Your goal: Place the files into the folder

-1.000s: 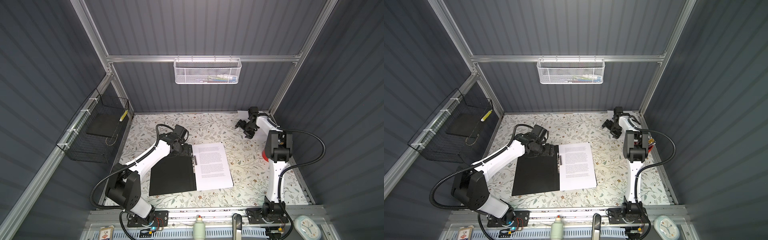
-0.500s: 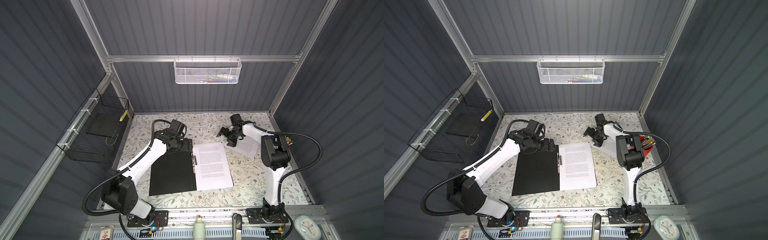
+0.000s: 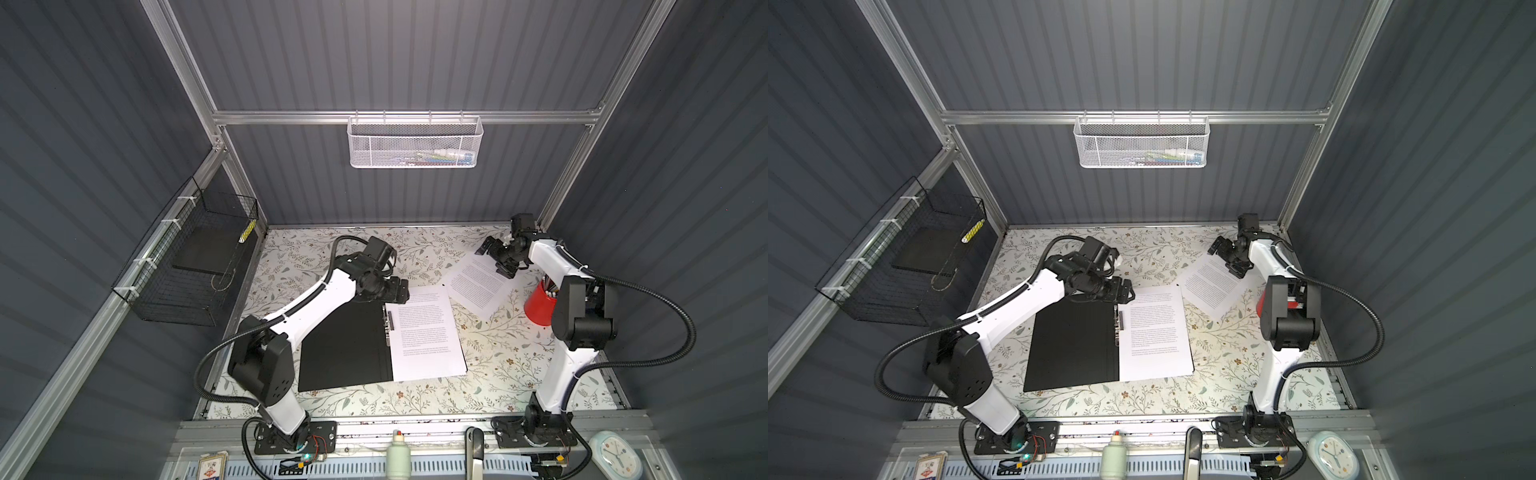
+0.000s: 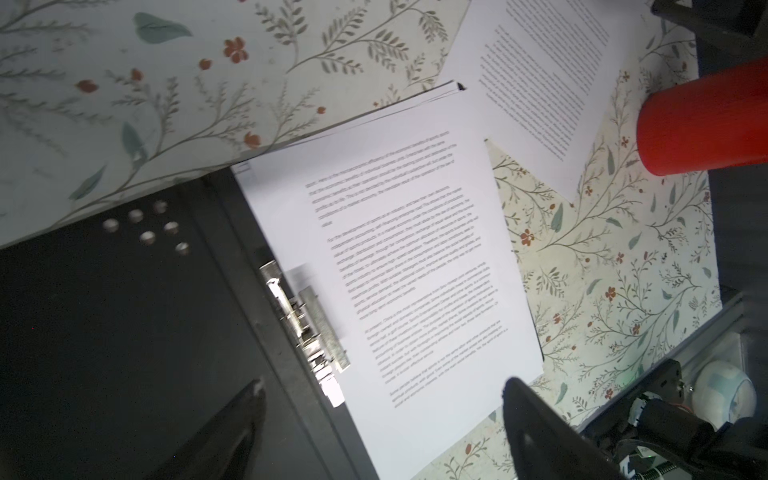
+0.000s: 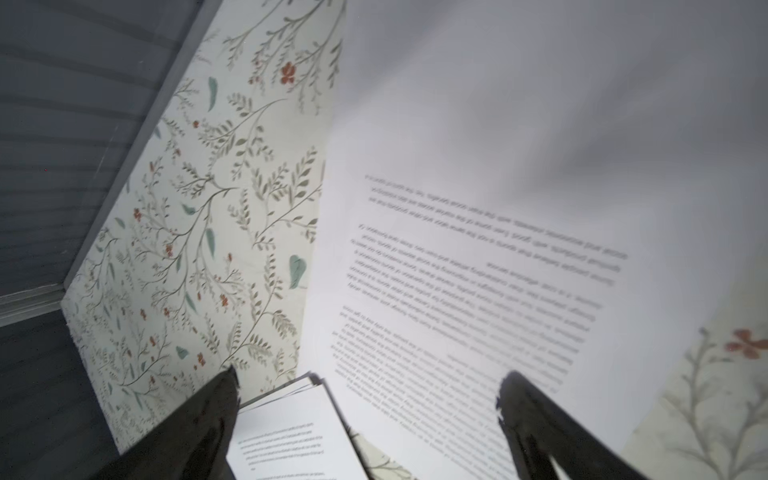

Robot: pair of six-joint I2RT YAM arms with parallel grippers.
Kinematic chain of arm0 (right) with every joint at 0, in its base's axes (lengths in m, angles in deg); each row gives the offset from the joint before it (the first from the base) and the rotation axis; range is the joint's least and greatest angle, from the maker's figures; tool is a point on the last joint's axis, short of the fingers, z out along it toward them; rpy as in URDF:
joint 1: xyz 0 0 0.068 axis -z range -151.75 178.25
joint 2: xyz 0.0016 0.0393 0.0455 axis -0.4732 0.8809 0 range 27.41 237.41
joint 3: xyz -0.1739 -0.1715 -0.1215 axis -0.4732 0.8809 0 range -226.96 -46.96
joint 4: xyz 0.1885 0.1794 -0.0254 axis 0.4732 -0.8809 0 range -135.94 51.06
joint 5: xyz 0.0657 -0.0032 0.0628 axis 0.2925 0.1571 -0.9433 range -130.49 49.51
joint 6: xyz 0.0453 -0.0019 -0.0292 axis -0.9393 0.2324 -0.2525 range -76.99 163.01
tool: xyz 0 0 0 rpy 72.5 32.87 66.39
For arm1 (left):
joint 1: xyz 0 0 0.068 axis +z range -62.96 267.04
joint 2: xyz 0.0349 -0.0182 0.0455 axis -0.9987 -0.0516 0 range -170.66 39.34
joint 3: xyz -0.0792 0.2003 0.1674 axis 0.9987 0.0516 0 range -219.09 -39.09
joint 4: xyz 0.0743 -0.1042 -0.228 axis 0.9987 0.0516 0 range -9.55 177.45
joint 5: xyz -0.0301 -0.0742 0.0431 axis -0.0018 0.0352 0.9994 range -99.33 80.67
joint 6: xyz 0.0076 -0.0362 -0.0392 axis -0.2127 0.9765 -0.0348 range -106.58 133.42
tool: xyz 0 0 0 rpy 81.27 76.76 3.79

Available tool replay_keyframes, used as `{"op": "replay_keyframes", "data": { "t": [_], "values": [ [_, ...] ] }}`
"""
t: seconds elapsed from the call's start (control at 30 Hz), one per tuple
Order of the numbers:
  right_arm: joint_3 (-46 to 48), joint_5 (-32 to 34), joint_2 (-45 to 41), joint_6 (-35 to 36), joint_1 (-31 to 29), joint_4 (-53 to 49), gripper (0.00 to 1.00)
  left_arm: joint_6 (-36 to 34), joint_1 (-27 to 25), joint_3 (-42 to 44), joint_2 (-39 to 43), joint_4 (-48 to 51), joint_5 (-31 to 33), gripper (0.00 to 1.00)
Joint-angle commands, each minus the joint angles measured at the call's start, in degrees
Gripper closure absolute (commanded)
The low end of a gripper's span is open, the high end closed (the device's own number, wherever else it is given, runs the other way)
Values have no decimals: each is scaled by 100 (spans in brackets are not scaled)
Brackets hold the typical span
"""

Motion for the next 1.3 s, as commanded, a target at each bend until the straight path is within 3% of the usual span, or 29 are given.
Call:
{"op": "replay_keyframes", "data": {
  "t": [0.0, 0.3, 0.63, 0.83, 1.03, 1.27],
  "values": [
    [-186, -111, 479, 189, -81, -289, 1, -17, -212, -481, -465, -199, -277, 11],
    [-59, -855, 827, -135, -230, 83, 1, 186, -438, -1730, -1894, -491, -696, 12],
    [-470, -1291, 1267, -68, -688, 163, 1, 142, -406, -3564, -3295, -11, -329, 12],
    [-879, -1598, 1471, 0, -1041, 149, 1, 362, -188, -3777, -3601, -164, -342, 15],
    [-1045, -1760, 1313, 34, -1151, 221, 1, 506, 181, -3736, -3703, -355, -443, 25],
    [-1278, -771, 1019, 235, -610, -414, 1, 375, 387, -4066, -4133, -339, -649, 51]
  ]
}}
